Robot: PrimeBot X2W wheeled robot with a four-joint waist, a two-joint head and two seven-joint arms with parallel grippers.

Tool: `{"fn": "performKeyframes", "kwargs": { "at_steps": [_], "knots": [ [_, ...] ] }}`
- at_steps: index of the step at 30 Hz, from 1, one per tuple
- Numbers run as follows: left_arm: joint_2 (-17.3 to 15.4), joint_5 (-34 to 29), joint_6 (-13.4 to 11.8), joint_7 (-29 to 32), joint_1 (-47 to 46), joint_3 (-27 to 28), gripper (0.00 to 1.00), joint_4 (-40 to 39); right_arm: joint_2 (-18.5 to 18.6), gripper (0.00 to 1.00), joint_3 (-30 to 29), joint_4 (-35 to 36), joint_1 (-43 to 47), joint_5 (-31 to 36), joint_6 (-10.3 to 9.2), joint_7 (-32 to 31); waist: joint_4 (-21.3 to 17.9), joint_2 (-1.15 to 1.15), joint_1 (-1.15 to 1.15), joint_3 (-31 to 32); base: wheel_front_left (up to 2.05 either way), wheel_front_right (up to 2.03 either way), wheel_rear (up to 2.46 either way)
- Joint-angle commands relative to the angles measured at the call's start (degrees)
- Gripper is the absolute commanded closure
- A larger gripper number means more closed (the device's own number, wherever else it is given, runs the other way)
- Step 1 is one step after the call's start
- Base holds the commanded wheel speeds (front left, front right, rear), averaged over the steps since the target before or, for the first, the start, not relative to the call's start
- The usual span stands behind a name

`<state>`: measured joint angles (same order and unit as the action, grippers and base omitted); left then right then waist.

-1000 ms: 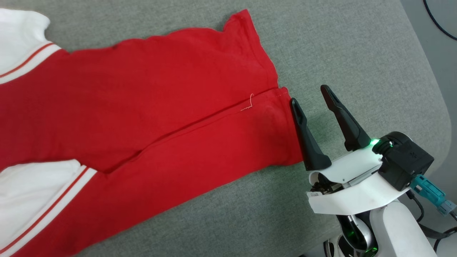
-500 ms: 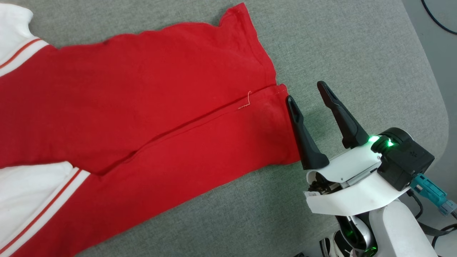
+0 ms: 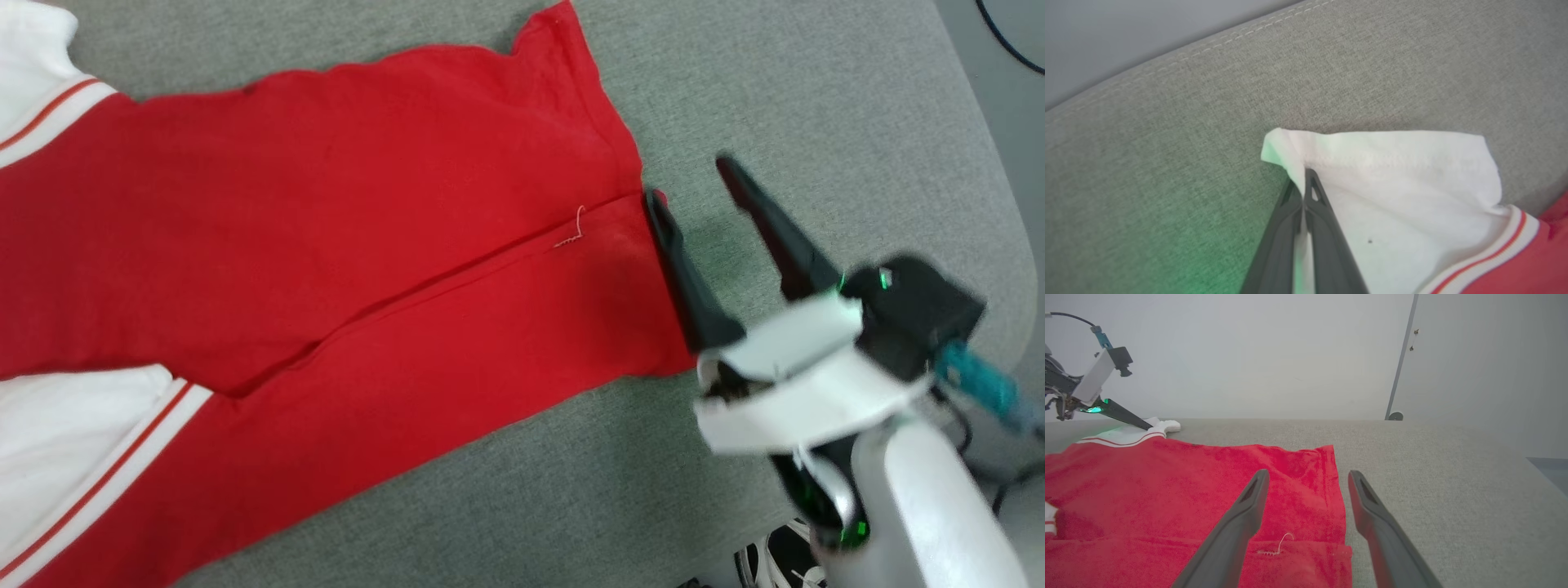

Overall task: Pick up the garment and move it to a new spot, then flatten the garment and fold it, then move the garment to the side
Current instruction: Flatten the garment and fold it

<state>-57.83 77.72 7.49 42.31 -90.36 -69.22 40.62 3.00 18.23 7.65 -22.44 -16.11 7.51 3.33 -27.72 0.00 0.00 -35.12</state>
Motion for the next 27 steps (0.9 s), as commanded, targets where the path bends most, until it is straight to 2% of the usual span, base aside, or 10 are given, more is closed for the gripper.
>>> {"fn": "performKeyframes", "kwargs": {
  "at_steps": [1, 5, 8, 15, 23, 27],
  "knots": [
    [0.84, -0.21, -0.02, 0.02, 0.99, -1.16, 1.00, 0.10, -0.18, 0.00, -0.35, -0.34, -2.83, 1.20, -0.04, -2.22, 0.34, 0.00, 0.00, -0.21, 0.00, 0.00, 0.00],
    [1.53, 0.04, -0.02, -0.24, -0.49, -1.31, 1.00, -0.65, -0.19, 0.00, 0.66, -3.78, -12.17, 2.51, -0.04, -13.96, 1.39, 0.00, 0.00, -0.99, 0.00, 0.00, 0.00],
    [2.24, 0.26, -0.02, -0.59, -1.13, -1.62, 1.00, -1.53, -0.16, 0.00, 0.83, -8.27, -19.98, -0.39, -0.04, -23.70, 2.47, 0.00, 0.00, -1.51, 0.00, 0.00, 0.00],
    [4.34, 0.61, 0.00, -1.10, -2.71, -2.37, 1.00, -3.62, 0.80, 0.00, -1.81, -19.71, -35.33, -6.44, -0.04, -41.10, 5.20, 0.00, 0.00, -2.75, 0.00, 0.00, 0.00],
    [5.56, 1.03, 0.00, -1.35, -3.53, -3.28, 1.00, -5.01, 2.31, 0.00, -3.17, -30.76, -41.61, -10.71, -0.04, -52.29, 6.83, 0.00, 0.00, -3.41, 0.00, 0.00, 0.00],
    [5.83, 1.31, 0.00, -1.44, -3.71, -3.60, 1.00, -5.56, 3.11, 0.00, -2.48, -33.29, -42.04, -13.00, -0.04, -53.70, 7.31, 0.00, 0.00, -3.56, 0.00, 0.00, 0.00]
  ]
}}
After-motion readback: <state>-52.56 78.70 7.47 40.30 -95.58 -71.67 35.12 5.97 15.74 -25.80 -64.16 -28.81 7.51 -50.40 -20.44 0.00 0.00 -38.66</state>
